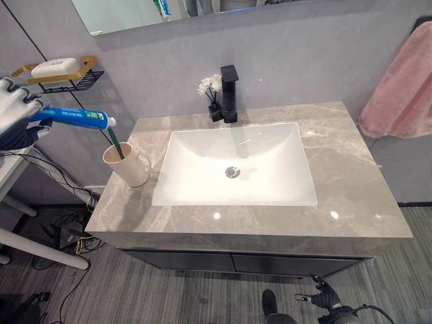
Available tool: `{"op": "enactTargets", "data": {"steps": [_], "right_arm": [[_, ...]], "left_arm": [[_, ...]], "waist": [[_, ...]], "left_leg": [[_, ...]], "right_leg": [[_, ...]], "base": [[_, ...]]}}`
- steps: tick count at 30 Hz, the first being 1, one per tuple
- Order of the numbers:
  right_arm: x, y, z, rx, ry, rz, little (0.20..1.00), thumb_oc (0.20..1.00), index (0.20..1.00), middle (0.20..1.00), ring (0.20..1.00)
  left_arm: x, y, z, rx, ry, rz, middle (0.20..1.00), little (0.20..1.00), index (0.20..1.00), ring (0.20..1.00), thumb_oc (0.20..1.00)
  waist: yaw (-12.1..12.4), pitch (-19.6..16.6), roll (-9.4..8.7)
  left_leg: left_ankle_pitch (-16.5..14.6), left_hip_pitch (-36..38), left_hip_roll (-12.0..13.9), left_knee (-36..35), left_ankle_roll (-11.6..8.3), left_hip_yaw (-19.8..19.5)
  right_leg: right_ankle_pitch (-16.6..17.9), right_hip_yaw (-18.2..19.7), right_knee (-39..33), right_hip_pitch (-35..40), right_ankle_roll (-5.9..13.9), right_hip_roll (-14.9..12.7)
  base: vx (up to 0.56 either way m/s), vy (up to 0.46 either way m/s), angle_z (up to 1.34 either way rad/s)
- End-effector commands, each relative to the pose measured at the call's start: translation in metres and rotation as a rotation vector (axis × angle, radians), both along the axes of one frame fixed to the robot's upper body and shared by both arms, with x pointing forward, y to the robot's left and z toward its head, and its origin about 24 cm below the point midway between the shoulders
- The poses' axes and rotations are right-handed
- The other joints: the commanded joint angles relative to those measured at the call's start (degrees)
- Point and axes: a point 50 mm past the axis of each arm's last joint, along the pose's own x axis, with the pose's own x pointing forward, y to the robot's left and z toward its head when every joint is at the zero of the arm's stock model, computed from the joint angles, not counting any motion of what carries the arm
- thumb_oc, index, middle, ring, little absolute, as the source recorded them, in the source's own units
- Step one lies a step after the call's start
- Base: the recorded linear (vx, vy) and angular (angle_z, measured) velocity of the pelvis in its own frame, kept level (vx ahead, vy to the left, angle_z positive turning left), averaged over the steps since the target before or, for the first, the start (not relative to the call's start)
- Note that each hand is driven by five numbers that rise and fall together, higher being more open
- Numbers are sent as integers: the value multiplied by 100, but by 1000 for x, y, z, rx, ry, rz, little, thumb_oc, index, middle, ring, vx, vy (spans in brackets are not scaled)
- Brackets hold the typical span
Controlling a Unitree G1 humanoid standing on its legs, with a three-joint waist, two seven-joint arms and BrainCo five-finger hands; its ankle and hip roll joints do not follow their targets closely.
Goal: Put brush and paste in cup on sink, flatten towel.
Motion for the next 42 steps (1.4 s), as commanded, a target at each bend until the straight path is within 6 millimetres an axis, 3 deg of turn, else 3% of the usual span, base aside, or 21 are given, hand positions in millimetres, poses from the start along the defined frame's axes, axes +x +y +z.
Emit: {"op": "enactTargets", "data": {"steps": [1,27,42], "right_arm": [[18,2,11,-4,-91,64,1000,1000,1000,1000,1000],[12,2,16,-3,-111,86,1000,1000,1000,1000,1000],[17,3,19,-3,-128,109,1000,1000,1000,1000,1000]], "left_arm": [[-5,16,53,116,-141,116,200,200,200,200,200],[-3,11,56,184,-73,122,200,200,200,200,200],[-2,-4,62,222,-67,71,200,200,200,200,200]], "waist": [[-214,-91,-173],[-214,150,-207],[-252,246,-253]], "left_leg": [[350,-348,-238,24,-67,232],[407,-702,-305,24,-35,287],[446,-852,-295,24,-40,260]], "right_leg": [[-648,101,-3,837,449,-400],[-475,168,-3,414,537,-467],[-432,164,-3,267,545,-467]], "base": [[0,0,0],[-4,7,-1],[0,0,0]]}}
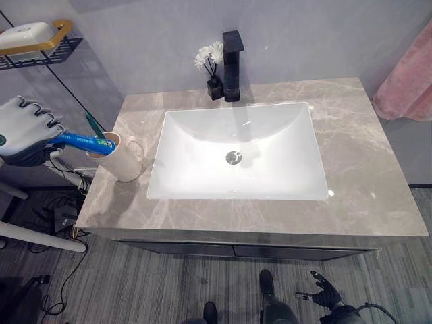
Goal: Put brush and paste in cup on sink, flatten towel.
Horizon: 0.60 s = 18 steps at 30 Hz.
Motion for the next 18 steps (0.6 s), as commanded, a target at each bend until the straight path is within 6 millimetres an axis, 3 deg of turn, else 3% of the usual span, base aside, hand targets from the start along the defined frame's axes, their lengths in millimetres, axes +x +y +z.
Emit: {"op": "enactTargets", "data": {"steps": [1,18], "right_arm": [[12,2,11,-5,-71,74,1000,1000,1000,1000,1000],[20,0,17,-1,-99,87,1000,1000,1000,1000,1000]], "left_arm": [[-3,4,74,99,-235,59,200,200,200,200,200],[-1,5,79,100,-211,85,200,200,200,200,200]], "waist": [[-240,-57,-105],[-226,10,-193]], "left_leg": [[423,-477,-148,9,-68,173],[472,-770,-134,9,-66,192]], "right_leg": [[-513,71,-3,712,430,-335],[-467,94,-3,401,437,-316]], "base": [[0,0,0],[0,0,0]]}}
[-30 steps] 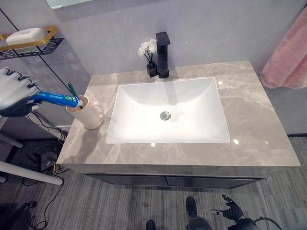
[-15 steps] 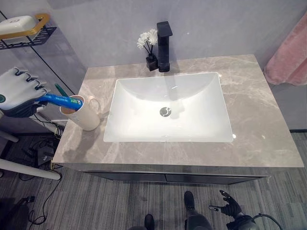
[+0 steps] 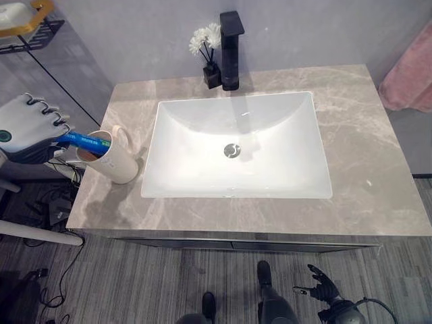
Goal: Put brush and paste in cup on sink, flatten towel.
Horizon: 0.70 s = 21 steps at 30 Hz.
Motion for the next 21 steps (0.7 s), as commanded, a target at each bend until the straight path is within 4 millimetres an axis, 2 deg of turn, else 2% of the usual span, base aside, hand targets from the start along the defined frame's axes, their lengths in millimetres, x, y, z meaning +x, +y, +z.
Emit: {"op": "enactTargets", "data": {"steps": [1,12,13,14,15,17,18,19,21], "right_arm": [[12,-2,11,-14,-68,54,1000,1000,1000,1000,1000],[18,3,13,-3,-83,82,1000,1000,1000,1000,1000],[18,4,12,-3,-77,88,1000,1000,1000,1000,1000],[18,4,12,-4,-77,88,1000,1000,1000,1000,1000],[16,4,11,-4,-70,89,1000,1000,1000,1000,1000],[16,4,10,-5,-65,90,1000,1000,1000,1000,1000],[16,4,10,-5,-65,90,1000,1000,1000,1000,1000],[15,4,10,-5,-64,92,1000,1000,1000,1000,1000],[15,5,10,-4,-63,94,1000,1000,1000,1000,1000]], "left_arm": [[-3,13,73,64,-243,97,200,200,200,200,200],[-1,8,69,75,-224,79,200,200,200,200,200],[-1,8,69,76,-226,75,325,325,325,325,325],[-1,8,69,76,-226,75,369,369,369,369,369],[-1,7,68,77,-226,70,460,460,460,460,460],[-1,6,67,74,-225,62,862,862,862,862,862],[-1,6,67,74,-225,62,953,953,953,953,953],[-1,3,66,72,-223,49,1000,1000,1000,1000,1000],[-1,1,65,71,-222,42,1000,1000,1000,1000,1000]], "waist": [[-223,-44,-137],[-231,6,-192],[-239,11,-199],[-238,14,-198],[-239,8,-204],[-243,10,-208],[-242,13,-208],[-268,22,-215],[-286,26,-216]], "left_leg": [[462,-487,-135,7,-71,149],[402,-424,-120,7,-50,169],[386,-393,-121,7,-47,168],[385,-389,-121,7,-47,170],[374,-364,-120,7,-46,173],[353,-303,-119,7,-46,182],[352,-301,-118,7,-46,183],[336,-254,-112,7,-47,191],[321,-216,-105,7,-51,196]], "right_leg": [[-505,89,-7,700,436,-324],[-553,133,-7,733,432,-306],[-568,149,-7,757,428,-300],[-569,151,-7,760,428,-300],[-577,149,-7,782,424,-298],[-601,169,-7,829,418,-285],[-601,170,-7,831,418,-284],[-621,179,-7,869,412,-278],[-632,186,-7,899,409,-276]], "base": [[0,0,0],[10,1,0],[0,0,0],[0,0,0],[0,0,0],[17,0,-1],[0,0,0],[0,0,0],[0,0,0]]}}
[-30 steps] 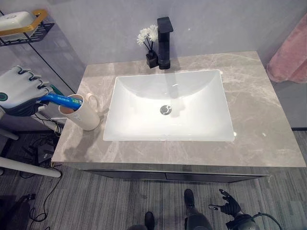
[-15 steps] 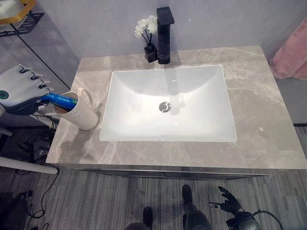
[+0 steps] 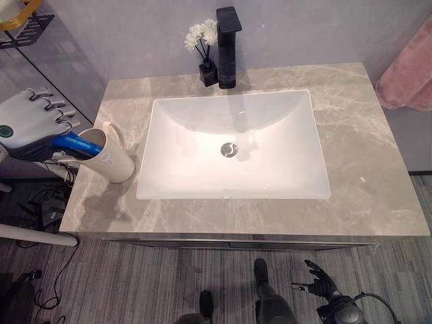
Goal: Put brush and paste in cup on sink, flatten towel.
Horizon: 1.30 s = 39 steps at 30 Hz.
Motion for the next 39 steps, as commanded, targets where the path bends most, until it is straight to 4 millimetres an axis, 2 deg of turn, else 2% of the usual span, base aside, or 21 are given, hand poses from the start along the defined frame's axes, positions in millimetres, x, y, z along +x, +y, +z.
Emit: {"op": "enactTargets", "data": {"steps": [1,16,19,21,22,23,25,28,31,34,35,36,37,38,39], "right_arm": [[6,2,7,-1,-40,62,1000,1000,1000,1000,1000],[-3,-1,4,-6,-15,41,1000,1000,1000,1000,1000],[-4,1,3,3,-18,21,1000,1000,1000,1000,1000],[-6,4,-1,15,-13,-1,1000,1000,1000,1000,1000],[-6,3,0,13,-14,-2,1000,1000,1000,1000,1000],[-8,7,-4,19,-6,-26,1000,1000,1000,1000,1000],[-6,8,-6,17,-2,-42,1000,1000,1000,1000,1000],[-6,8,-10,12,18,-79,1000,1000,1000,1000,1000],[-1,10,-11,13,23,-84,1000,1000,1000,1000,1000],[1,12,-11,19,27,-90,1000,1000,1000,1000,1000],[1,13,-12,21,30,-92,1000,1000,1000,1000,1000],[1,12,-12,18,31,-93,1000,1000,1000,1000,1000],[4,19,-13,31,17,-100,1000,1000,1000,1000,1000],[3,18,-13,30,18,-102,1000,1000,1000,1000,1000],[6,19,-11,34,1,-109,1000,1000,1000,1000,1000]], "left_arm": [[-2,8,56,28,-213,59,1000,1000,1000,1000,1000],[1,3,47,-26,-213,32,1000,1000,1000,1000,1000],[-1,11,44,-130,-308,29,1000,1000,1000,1000,1000],[-4,15,38,-271,-387,-7,1000,1000,1000,1000,1000],[-4,15,37,-273,-387,-7,1000,1000,1000,1000,1000],[-8,15,26,-454,-468,-61,1000,1000,1000,1000,1000],[-12,15,10,-633,-506,-92,1000,1000,1000,1000,1000],[-14,-4,-13,-967,-509,-236,1000,1000,1000,1000,1000],[-15,-31,-29,-1289,-437,-418,1000,1000,1000,1000,1000],[-17,-67,-46,-1697,-222,-675,1000,1000,1000,1000,1000],[-18,-72,-51,-1735,-208,-680,1000,1000,1000,1000,1000],[-18,-72,-52,-1737,-208,-679,950,950,950,950,950],[-21,-101,-68,-1912,-136,-779,200,200,200,200,200],[-22,-101,-68,-1915,-133,-780,200,200,200,200,200],[-22,-111,-77,-1935,-31,-768,200,200,200,200,200]], "waist": [[-234,-16,-120],[-222,-65,-126],[-159,-138,-178],[-111,-188,-240],[-110,-185,-227],[-89,-238,-310],[-105,-275,-372],[-145,-332,-443],[-199,-372,-474],[-240,-391,-506],[-233,-398,-506],[-232,-399,-495],[-261,-401,-541],[-255,-407,-532],[-267,-400,-536]], "left_leg": [[313,-220,-109,8,-55,173],[279,-36,-59,8,-82,207],[268,15,-39,8,-91,206],[271,25,-25,8,-101,197],[269,28,-24,8,-102,198],[270,48,3,8,-117,187],[262,57,22,8,-127,187],[251,81,44,8,-127,174],[238,125,61,8,-117,191],[223,168,79,8,-101,186],[210,181,84,8,-97,190],[207,186,85,8,-97,192],[206,192,103,8,-80,201],[204,195,103,8,-80,202],[205,191,103,8,-74,207]], "right_leg": [[-665,142,-7,910,417,-329],[-727,134,-7,1135,380,-282],[-745,119,-7,1199,352,-264],[-755,106,-7,1226,331,-254],[-756,107,-7,1229,331,-254],[-768,107,-7,1253,304,-239],[-780,105,-7,1282,276,-224],[-794,86,-7,1324,232,-206],[-791,87,-7,1361,193,-188],[-792,104,-7,1401,149,-171],[-801,105,-7,1413,143,-167],[-802,107,-7,1417,143,-166],[-806,108,-7,1433,117,-154],[-807,109,-7,1435,117,-154],[-799,124,-7,1430,115,-142]], "base": [[0,0,0],[-7,-7,-4],[-26,-31,0],[-11,-15,0],[-17,-40,0],[-18,-38,1],[-13,-44,2],[-26,-35,3],[-4,-7,1],[-13,-12,-2],[22,-5,-3],[-22,-25,-5],[0,0,0],[-42,-32,2],[-17,-7,4]]}}
